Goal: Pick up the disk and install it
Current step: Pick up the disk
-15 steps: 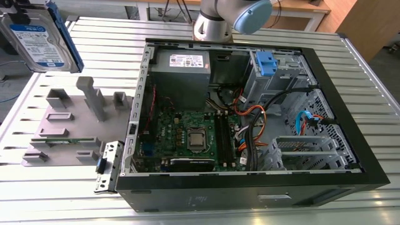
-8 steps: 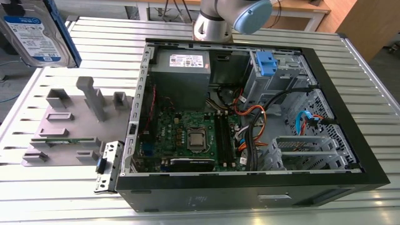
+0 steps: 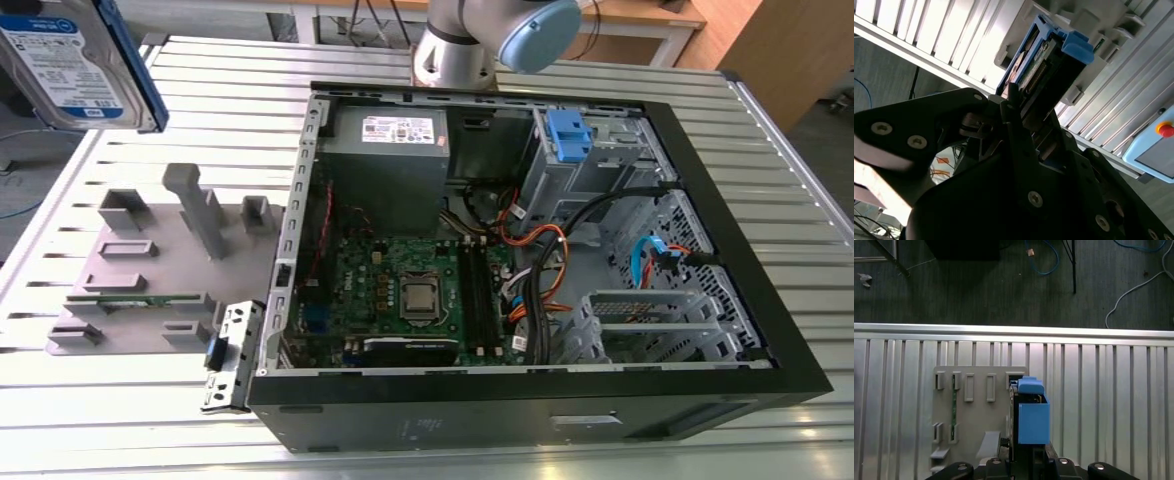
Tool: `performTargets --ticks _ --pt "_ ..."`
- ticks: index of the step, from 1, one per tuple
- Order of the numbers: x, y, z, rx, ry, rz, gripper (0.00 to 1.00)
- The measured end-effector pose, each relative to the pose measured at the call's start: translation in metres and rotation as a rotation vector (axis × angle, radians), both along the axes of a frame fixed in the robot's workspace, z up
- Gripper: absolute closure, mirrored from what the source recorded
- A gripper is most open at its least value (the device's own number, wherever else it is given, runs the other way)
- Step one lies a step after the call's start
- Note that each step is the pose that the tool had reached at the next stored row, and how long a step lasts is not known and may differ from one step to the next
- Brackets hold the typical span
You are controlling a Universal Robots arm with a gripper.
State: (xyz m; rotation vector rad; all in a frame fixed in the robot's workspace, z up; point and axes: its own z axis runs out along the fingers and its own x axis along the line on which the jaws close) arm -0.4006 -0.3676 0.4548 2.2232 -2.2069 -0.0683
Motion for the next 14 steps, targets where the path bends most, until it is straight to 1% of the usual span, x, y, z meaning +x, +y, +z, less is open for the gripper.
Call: performTargets --ticks 7,14 --pt "0.0000 0.0000 0.0098 0.0000 -0.0023 0.000 0.65" --pt "0.0000 0.0000 0.0209 0.0000 -0.0041 0.000 0.65"
